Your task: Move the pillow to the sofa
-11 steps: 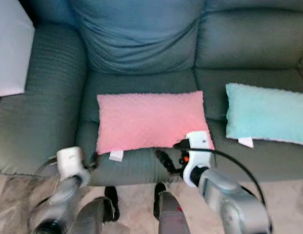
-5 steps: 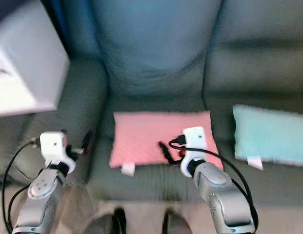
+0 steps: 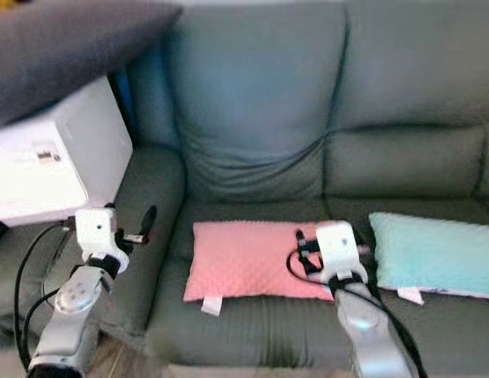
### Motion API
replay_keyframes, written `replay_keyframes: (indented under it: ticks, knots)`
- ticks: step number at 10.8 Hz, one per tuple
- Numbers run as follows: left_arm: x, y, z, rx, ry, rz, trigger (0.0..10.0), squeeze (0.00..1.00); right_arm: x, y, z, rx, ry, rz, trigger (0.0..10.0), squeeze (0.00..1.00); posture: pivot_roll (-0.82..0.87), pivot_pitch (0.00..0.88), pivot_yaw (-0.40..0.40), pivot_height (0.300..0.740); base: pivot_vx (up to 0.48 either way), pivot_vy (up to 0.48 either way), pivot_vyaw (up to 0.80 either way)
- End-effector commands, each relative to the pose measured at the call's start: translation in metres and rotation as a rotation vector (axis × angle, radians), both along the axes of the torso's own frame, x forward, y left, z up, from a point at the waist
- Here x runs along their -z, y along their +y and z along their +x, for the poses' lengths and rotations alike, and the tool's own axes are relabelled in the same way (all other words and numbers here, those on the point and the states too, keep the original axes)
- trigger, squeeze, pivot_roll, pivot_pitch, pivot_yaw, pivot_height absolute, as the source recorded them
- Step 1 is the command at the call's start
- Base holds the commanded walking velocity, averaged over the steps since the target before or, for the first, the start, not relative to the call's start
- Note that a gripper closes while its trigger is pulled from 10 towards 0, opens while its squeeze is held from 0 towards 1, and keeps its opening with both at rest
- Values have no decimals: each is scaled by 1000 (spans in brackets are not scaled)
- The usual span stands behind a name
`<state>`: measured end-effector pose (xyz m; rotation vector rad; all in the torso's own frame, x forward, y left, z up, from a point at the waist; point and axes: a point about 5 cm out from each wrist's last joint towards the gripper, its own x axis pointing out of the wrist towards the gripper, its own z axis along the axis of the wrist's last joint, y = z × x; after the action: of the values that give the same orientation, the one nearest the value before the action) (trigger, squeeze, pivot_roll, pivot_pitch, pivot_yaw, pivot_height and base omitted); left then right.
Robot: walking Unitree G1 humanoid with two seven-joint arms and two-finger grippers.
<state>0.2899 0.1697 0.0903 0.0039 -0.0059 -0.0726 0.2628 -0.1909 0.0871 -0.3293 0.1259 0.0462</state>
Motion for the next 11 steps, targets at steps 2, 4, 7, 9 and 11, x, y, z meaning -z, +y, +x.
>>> replay_keyframes:
  ticks: [2, 4, 7, 9, 11]
  knots:
    - [-6, 19, -2, -79, -36, 19, 10000, 0, -24, 5, 9, 55, -152, 37, 10000, 0, -151, 0, 62, 740, 0, 0, 0]
    - [-12, 17, -5, -85, -56, 5, 10000, 0, -34, 3, 8, 75, -200, 52, 10000, 0, -157, 0, 56, 740, 0, 0, 0]
    - [-12, 6, -1, -98, -16, -51, 10000, 0, -34, -2, -4, 104, -190, 89, 10000, 0, -187, 0, 53, 740, 0, 0, 0]
    - [-17, 2, 6, -96, 13, -10, 10000, 0, -35, 1, -2, 85, -182, 97, 10000, 0, -189, 0, 50, 740, 0, 0, 0]
    - [-22, 7, 10, -113, 9, -67, 10000, 0, -34, -2, 0, 89, -150, 130, 10000, 0, -188, 0, 42, 740, 0, 0, 0]
